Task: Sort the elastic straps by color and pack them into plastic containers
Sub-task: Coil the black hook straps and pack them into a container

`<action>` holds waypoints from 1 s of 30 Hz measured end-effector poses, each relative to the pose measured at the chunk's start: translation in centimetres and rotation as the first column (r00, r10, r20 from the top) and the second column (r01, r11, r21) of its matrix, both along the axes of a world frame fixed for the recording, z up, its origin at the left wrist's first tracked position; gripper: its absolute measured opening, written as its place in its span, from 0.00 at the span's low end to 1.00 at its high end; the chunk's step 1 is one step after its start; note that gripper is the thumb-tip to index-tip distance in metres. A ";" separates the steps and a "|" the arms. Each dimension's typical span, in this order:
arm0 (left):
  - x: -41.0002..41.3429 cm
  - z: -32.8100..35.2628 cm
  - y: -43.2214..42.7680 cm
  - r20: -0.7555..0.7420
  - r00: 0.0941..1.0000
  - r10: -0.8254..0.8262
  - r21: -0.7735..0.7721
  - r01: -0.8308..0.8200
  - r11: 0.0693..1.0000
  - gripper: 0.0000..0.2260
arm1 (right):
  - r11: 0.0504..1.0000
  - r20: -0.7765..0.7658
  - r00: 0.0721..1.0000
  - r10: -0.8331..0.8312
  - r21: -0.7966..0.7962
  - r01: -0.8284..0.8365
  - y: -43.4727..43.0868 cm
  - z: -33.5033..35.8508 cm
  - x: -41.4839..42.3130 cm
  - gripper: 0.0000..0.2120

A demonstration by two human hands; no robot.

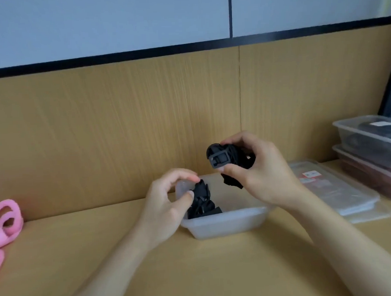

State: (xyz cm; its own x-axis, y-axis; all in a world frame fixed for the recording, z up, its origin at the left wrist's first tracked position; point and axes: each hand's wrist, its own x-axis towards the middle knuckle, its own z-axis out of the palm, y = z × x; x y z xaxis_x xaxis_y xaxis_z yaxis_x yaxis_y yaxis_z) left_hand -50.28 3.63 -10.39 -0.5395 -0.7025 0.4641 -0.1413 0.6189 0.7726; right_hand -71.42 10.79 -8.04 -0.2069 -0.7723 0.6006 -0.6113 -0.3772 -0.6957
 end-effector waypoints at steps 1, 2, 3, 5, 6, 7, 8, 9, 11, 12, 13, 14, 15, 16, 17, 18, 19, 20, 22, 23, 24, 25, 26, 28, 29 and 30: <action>0.1 -0.3 0.3 0.014 1.000 -0.019 -0.001 0.019 1.000 0.12 | 1.000 -0.013 1.000 -0.005 0.007 0.005 0.1 0.1 0.1 0.16; 0.1 -0.5 0.6 0.022 0.999 -0.034 0.004 0.034 0.999 0.13 | 1.000 -0.016 1.000 0.000 0.025 0.001 0.3 0.2 0.2 0.16; 0.0 -0.4 0.8 0.029 0.998 -0.048 0.010 0.048 0.999 0.14 | 0.999 -0.016 1.000 0.012 0.050 -0.011 0.4 0.3 0.3 0.15; -0.2 -0.3 0.9 0.055 0.996 -0.070 0.019 0.069 0.997 0.16 | 0.995 -0.034 0.999 0.027 0.101 -0.024 0.5 0.1 0.6 0.14; -0.3 -0.2 0.8 0.074 0.995 -0.073 0.026 0.071 0.997 0.16 | 0.992 -0.062 0.998 0.020 0.127 -0.012 0.5 0.1 0.6 0.13; -0.3 -0.2 0.8 0.091 0.994 -0.067 0.032 0.064 0.997 0.17 | 0.988 -0.104 0.995 0.005 0.153 0.011 0.4 0.0 0.6 0.13; -0.3 -0.3 0.8 0.100 0.994 -0.052 0.035 0.049 0.998 0.17 | 0.984 -0.146 0.989 -0.011 0.177 0.037 0.3 -0.1 0.5 0.13; -0.2 -0.4 0.7 0.104 0.994 -0.036 0.035 0.032 0.999 0.18 | 0.978 -0.175 0.984 -0.021 0.202 0.057 0.3 -0.2 0.5 0.13; -0.2 -0.6 0.7 0.107 0.994 -0.013 0.020 0.011 1.000 0.19 | 0.961 -0.227 0.973 -0.028 0.263 0.089 0.2 -0.3 0.5 0.14; -0.2 -0.6 0.8 0.115 0.993 -0.006 0.004 0.006 1.000 0.20 | 0.950 -0.261 0.965 -0.031 0.293 0.110 0.2 -0.4 0.5 0.14; -0.2 -0.5 0.9 0.125 0.992 -0.004 -0.014 0.006 1.000 0.22 | 0.940 -0.287 0.957 -0.037 0.315 0.131 0.1 -0.5 0.5 0.14; -0.2 -0.4 1.0 0.133 0.991 -0.010 -0.029 0.014 0.999 0.23 | 0.932 -0.303 0.952 -0.047 0.329 0.150 0.1 -0.5 0.6 0.14; -0.1 -0.2 1.1 0.134 0.991 -0.028 -0.041 0.033 0.999 0.23 | 0.925 -0.311 0.948 -0.064 0.338 0.173 0.1 -0.5 0.6 0.14; -0.1 -0.1 1.2 0.128 0.990 -0.054 -0.055 0.062 0.997 0.22 | 0.917 -0.316 0.945 -0.086 0.346 0.199 0.0 -0.5 0.6 0.14; -0.2 0.0 1.3 0.119 0.990 -0.081 -0.070 0.090 0.993 0.21 | 0.907 -0.323 0.941 -0.103 0.358 0.223 0.0 -0.5 0.6 0.15; -0.2 0.0 1.5 0.111 0.988 -0.103 -0.081 0.112 0.990 0.20 | 0.895 -0.330 0.937 -0.110 0.377 0.238 0.0 -0.5 0.6 0.15; -0.3 0.1 1.6 0.111 0.987 -0.117 -0.088 0.127 0.988 0.19 | 0.882 -0.333 0.936 -0.111 0.402 0.247 0.1 -0.5 0.7 0.16; -0.4 0.0 1.7 0.123 0.985 -0.120 -0.095 0.132 0.987 0.19 | 0.867 -0.333 0.937 -0.110 0.428 0.254 0.1 -0.4 0.8 0.17; -0.7 -0.3 1.8 0.178 0.979 -0.098 -0.114 0.119 0.986 0.20 | 0.838 -0.337 0.935 -0.109 0.475 0.268 0.1 -0.2 0.9 0.18; -0.7 -0.4 1.7 0.203 0.976 -0.082 -0.126 0.109 0.986 0.20 | 0.825 -0.340 0.934 -0.107 0.494 0.274 0.1 -0.1 1.0 0.18; -0.7 -0.5 1.7 0.216 0.974 -0.072 -0.135 0.103 0.985 0.20 | 0.815 -0.341 0.934 -0.101 0.510 0.274 0.1 -0.1 1.0 0.17; -0.7 -0.6 1.6 0.223 0.973 -0.066 -0.143 0.100 0.985 0.19 | 0.807 -0.341 0.936 -0.092 0.525 0.271 0.1 -0.1 1.0 0.17; -0.7 -0.6 1.6 0.228 0.972 -0.062 -0.149 0.098 0.984 0.19 | 0.801 -0.338 0.938 -0.079 0.538 0.261 0.1 0.0 0.9 0.16; -0.8 -0.6 1.6 0.236 0.970 -0.055 -0.156 0.094 0.983 0.18 | 0.798 -0.334 0.942 -0.041 0.557 0.232 0.2 0.1 0.8 0.14; -0.8 -0.6 1.6 0.238 0.970 -0.052 -0.158 0.091 0.983 0.18 | 0.803 -0.331 0.943 -0.027 0.555 0.217 0.3 0.2 0.7 0.14; -0.8 -0.6 1.5 0.239 0.970 -0.050 -0.159 0.090 0.983 0.18 | 0.812 -0.325 0.945 -0.020 0.546 0.205 0.4 0.2 0.7 0.14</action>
State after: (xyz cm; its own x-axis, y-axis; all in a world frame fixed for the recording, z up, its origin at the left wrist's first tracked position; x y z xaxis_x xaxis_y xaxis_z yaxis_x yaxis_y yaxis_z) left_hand -51.08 5.18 -11.00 -0.6919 -0.5818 0.4275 -0.2566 0.7517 0.6076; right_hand -70.75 11.23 -7.82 -0.2021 -0.9733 0.1088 -0.8316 0.1118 -0.5440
